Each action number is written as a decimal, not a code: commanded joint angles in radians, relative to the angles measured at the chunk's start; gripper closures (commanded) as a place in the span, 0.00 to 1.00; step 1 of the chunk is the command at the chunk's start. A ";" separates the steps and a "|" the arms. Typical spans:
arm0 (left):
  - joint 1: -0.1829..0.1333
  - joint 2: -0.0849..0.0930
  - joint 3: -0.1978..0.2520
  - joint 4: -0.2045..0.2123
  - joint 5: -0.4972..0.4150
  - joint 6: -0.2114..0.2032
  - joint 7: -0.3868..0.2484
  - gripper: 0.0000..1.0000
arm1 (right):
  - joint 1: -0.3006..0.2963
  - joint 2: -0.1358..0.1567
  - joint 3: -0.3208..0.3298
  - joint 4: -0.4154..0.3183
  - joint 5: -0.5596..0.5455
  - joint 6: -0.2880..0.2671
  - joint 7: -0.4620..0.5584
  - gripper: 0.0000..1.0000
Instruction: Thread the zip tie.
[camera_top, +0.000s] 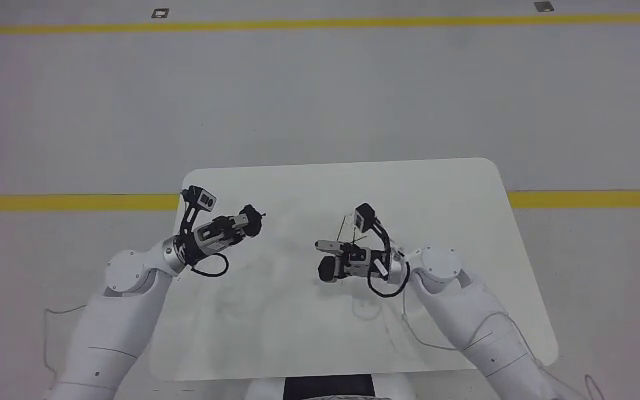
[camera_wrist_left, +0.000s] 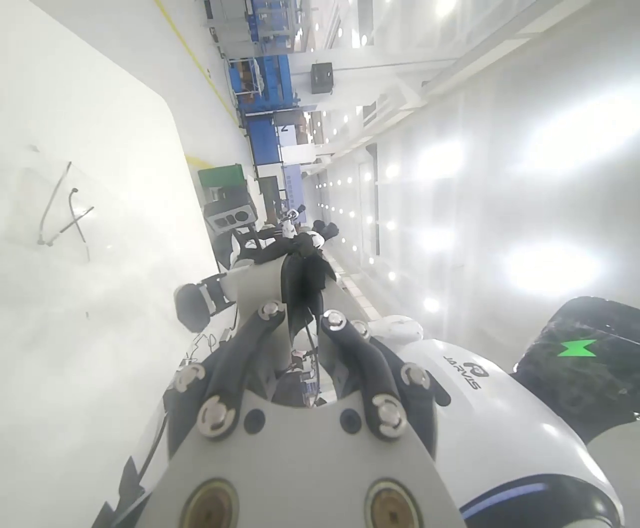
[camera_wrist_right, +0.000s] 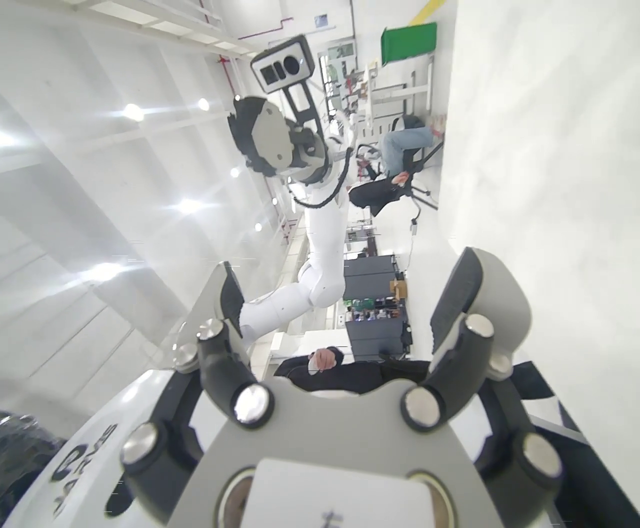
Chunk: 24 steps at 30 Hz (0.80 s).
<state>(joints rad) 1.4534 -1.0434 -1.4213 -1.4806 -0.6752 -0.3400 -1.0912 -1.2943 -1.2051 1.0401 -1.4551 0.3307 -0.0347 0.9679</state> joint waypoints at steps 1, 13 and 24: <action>0.000 0.000 0.000 0.000 0.000 0.000 0.000 1.00 | 0.010 0.005 -0.002 -0.018 -0.083 0.021 -0.015 0.00; 0.000 0.000 0.000 0.000 0.000 0.000 0.000 1.00 | 0.089 0.004 -0.065 -0.005 -0.317 0.082 -0.084 0.00; 0.000 0.000 0.000 0.000 0.000 0.000 0.000 1.00 | 0.158 0.010 -0.085 -0.044 -0.451 0.091 -0.021 0.00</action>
<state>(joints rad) 1.4534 -1.0435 -1.4214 -1.4806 -0.6751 -0.3400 -1.0911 -1.1467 -1.1955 0.9563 -1.4993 -0.1115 0.0544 0.9309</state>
